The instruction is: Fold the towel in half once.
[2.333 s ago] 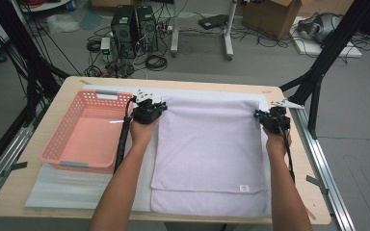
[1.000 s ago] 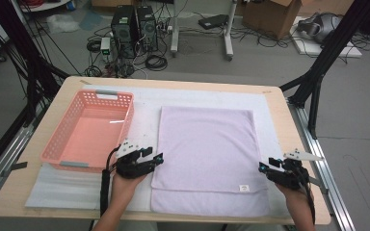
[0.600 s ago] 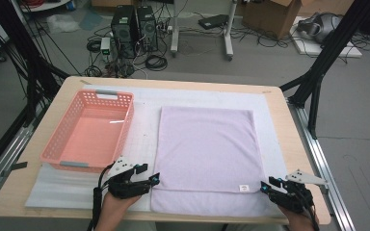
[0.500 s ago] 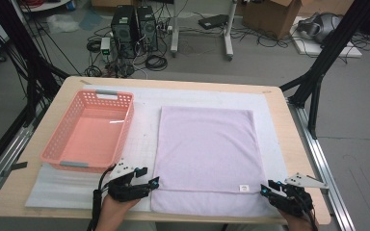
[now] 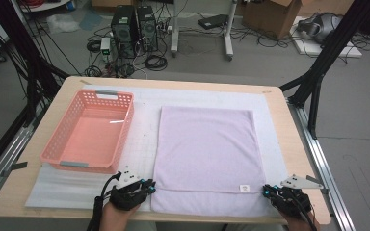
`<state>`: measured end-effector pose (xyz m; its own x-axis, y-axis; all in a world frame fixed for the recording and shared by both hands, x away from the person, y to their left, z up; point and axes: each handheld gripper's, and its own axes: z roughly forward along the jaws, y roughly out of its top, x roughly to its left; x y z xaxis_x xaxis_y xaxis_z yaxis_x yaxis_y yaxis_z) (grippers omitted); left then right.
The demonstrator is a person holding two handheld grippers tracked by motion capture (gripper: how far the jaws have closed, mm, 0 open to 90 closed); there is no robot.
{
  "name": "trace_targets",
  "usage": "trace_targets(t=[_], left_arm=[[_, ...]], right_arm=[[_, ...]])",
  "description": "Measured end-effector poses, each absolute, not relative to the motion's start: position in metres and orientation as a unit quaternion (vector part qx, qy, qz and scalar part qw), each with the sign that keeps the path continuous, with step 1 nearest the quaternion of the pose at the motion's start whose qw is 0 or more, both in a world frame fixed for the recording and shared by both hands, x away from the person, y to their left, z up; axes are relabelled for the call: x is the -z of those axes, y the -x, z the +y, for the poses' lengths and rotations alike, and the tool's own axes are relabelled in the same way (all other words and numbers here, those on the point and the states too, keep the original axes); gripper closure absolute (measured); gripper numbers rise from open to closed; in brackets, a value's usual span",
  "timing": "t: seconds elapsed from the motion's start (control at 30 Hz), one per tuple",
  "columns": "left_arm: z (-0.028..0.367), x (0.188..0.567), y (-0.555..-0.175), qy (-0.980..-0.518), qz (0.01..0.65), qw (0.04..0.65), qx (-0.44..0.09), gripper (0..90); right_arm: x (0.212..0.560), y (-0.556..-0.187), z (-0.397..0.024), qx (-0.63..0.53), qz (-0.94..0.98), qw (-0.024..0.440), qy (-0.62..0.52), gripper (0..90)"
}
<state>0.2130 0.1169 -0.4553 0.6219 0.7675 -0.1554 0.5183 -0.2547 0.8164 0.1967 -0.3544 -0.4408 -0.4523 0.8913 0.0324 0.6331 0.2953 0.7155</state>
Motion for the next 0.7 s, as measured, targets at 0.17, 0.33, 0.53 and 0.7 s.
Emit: trace_targets(t=[0.17, 0.33, 0.53, 0.7], left_arm=[[0.1193, 0.4514, -0.2117, -0.772, 0.409, 0.465, -0.143, 86.0], [0.1216, 0.4492, -0.2119, -0.764, 0.407, 0.483, -0.128, 87.5], [0.1200, 0.4488, -0.2121, -0.759, 0.412, 0.490, -0.116, 89.4], [0.1215, 0.4498, -0.2127, -0.758, 0.418, 0.487, -0.120, 89.4]], right_arm=[[0.4389, -0.1955, -0.3531, -0.341, 0.782, 0.194, -0.484, 84.9], [0.4368, -0.1942, -0.3532, -0.347, 0.779, 0.197, -0.484, 84.7], [0.4340, -0.1928, -0.3545, -0.359, 0.775, 0.199, -0.481, 85.1], [0.4344, -0.1924, -0.3559, -0.364, 0.771, 0.195, -0.484, 85.0]])
